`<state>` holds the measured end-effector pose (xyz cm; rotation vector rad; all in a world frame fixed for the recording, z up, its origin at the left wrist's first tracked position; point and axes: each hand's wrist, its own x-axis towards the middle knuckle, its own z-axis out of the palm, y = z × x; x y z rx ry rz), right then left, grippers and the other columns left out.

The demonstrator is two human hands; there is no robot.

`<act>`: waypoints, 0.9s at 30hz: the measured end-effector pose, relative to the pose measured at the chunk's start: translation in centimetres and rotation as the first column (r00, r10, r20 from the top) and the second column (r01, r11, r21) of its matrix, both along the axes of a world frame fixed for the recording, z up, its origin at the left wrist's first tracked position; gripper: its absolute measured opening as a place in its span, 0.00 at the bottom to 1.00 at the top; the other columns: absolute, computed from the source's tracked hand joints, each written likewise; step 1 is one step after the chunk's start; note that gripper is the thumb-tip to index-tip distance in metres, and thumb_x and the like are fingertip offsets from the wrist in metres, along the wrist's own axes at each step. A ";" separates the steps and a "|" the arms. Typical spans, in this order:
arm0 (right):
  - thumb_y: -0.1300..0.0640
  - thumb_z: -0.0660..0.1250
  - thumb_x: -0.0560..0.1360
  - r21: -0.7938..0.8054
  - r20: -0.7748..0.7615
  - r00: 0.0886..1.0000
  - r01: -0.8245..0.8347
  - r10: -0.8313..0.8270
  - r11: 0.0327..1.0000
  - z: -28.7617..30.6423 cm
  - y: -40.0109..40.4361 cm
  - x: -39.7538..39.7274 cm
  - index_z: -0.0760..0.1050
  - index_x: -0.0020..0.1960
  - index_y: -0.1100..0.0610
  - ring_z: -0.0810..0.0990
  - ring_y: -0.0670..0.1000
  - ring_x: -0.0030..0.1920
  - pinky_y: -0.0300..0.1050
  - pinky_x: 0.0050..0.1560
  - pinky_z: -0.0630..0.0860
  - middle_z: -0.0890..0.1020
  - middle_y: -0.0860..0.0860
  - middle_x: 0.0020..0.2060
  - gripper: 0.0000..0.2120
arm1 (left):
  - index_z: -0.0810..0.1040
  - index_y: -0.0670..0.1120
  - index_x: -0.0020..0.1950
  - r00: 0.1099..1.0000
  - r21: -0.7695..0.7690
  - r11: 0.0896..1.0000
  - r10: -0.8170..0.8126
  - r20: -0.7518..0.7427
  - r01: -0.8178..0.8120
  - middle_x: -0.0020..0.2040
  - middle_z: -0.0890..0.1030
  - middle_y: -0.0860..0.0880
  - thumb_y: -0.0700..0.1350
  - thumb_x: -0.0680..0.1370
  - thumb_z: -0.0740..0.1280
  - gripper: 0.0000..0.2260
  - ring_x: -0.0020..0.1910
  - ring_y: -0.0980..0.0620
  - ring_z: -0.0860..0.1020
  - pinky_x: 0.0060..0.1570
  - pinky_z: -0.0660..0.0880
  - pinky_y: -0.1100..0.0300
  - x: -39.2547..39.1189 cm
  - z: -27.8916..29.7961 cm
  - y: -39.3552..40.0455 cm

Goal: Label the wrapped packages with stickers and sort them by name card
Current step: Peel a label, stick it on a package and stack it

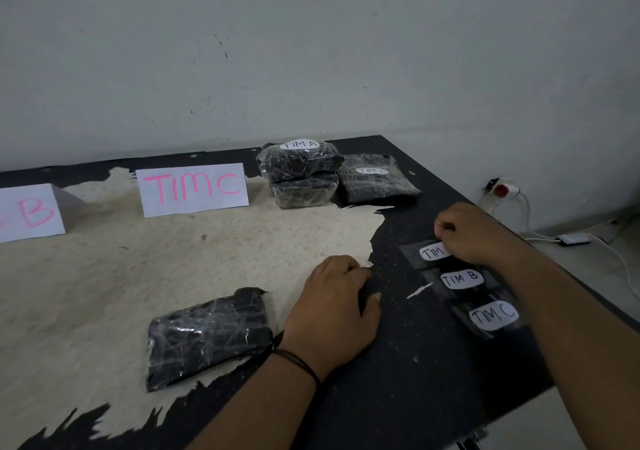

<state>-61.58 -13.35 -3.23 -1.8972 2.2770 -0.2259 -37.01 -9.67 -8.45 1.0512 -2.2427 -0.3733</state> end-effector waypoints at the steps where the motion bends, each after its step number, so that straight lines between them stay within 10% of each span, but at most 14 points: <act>1: 0.59 0.59 0.75 0.009 0.002 1.000 0.006 -0.006 1.000 0.0 -0.1 -0.1 0.70 0.34 0.46 0.72 0.54 0.52 0.57 0.57 0.70 0.73 0.51 0.48 0.13 | 0.76 0.48 0.63 1.000 -0.003 1.000 0.000 0.000 0.000 0.57 0.73 0.53 0.53 0.77 0.62 0.17 0.57 0.58 0.70 0.62 0.65 0.67 0.0 0.0 0.0; 13: 0.53 0.61 0.73 -0.003 0.139 0.990 -0.001 0.002 1.000 -0.6 0.0 -0.2 0.74 0.36 0.44 0.71 0.54 0.55 0.56 0.59 0.70 0.74 0.48 0.48 0.09 | 0.75 0.50 0.62 0.998 0.032 0.999 0.002 0.062 -0.004 0.55 0.74 0.55 0.55 0.76 0.62 0.18 0.55 0.57 0.72 0.62 0.67 0.62 -0.5 0.0 -0.6; 27: 0.62 0.58 0.77 -0.195 0.631 0.769 0.283 -0.100 0.939 -2.5 1.3 -2.3 0.80 0.51 0.51 0.74 0.42 0.50 0.31 0.44 0.66 0.79 0.44 0.51 0.14 | 0.73 0.56 0.65 0.972 0.161 0.983 0.049 0.232 -0.088 0.65 0.68 0.52 0.58 0.76 0.61 0.19 0.66 0.51 0.63 0.66 0.54 0.49 -9.8 1.5 -6.7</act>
